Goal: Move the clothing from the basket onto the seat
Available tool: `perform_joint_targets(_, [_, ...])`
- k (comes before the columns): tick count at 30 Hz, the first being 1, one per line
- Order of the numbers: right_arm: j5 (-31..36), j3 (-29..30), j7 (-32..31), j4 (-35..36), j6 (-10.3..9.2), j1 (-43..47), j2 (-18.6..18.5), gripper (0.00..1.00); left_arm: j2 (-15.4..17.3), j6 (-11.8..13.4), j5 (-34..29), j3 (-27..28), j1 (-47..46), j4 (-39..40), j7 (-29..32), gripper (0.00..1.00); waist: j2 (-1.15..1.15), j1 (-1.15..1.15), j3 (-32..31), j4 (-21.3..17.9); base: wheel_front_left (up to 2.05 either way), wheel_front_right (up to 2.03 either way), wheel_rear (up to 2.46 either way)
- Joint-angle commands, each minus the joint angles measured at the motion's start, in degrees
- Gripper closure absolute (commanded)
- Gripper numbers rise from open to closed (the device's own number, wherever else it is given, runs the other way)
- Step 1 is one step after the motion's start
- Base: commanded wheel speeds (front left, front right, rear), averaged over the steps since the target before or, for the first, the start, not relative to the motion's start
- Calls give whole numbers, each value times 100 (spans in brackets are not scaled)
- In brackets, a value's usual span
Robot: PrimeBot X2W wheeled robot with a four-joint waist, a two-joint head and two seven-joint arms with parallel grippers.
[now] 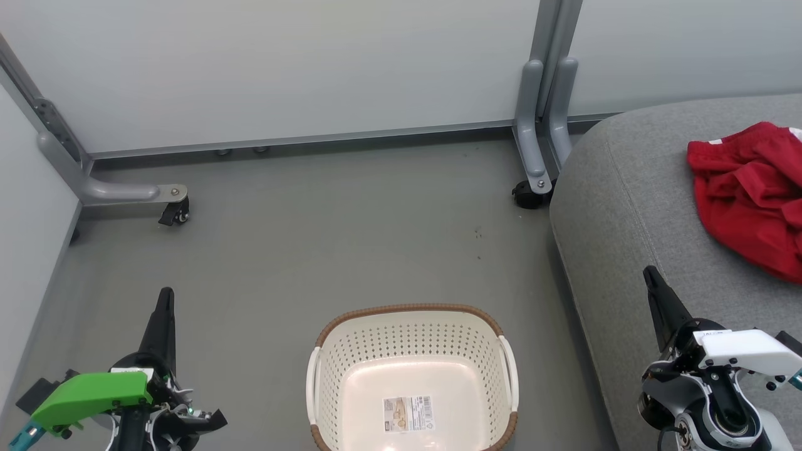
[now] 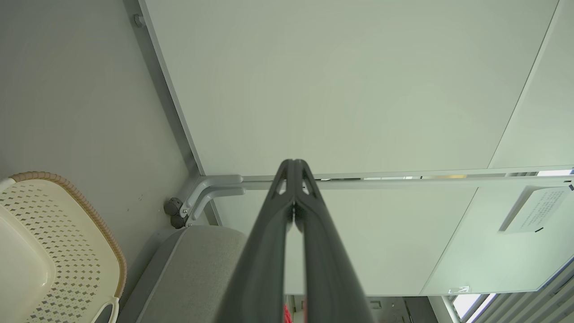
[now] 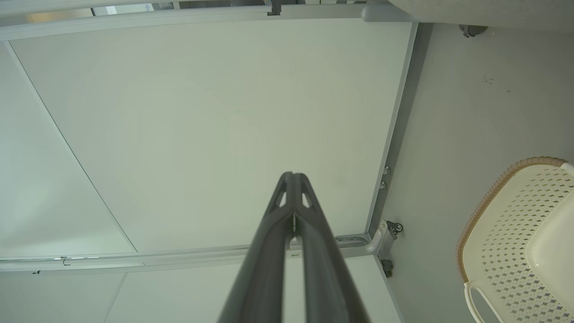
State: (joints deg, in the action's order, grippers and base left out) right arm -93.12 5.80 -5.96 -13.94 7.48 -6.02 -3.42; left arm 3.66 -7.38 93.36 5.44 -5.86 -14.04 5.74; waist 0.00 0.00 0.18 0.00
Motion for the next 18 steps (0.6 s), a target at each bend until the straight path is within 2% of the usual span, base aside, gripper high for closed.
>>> perform_joint_targets(1, [16, 13, -13, -12, 2, -34, 1, 100, 0, -30, -13, 21, -67, -5, 10, 100, 0, 0, 0, 0, 0, 0, 0])
perform_joint_targets(18, [37, 29, -35, -14, 2, -37, 13, 100, -10, -30, -38, 46, -70, -5, 23, 100, 0, 0, 0, 0, 0, 0, 0])
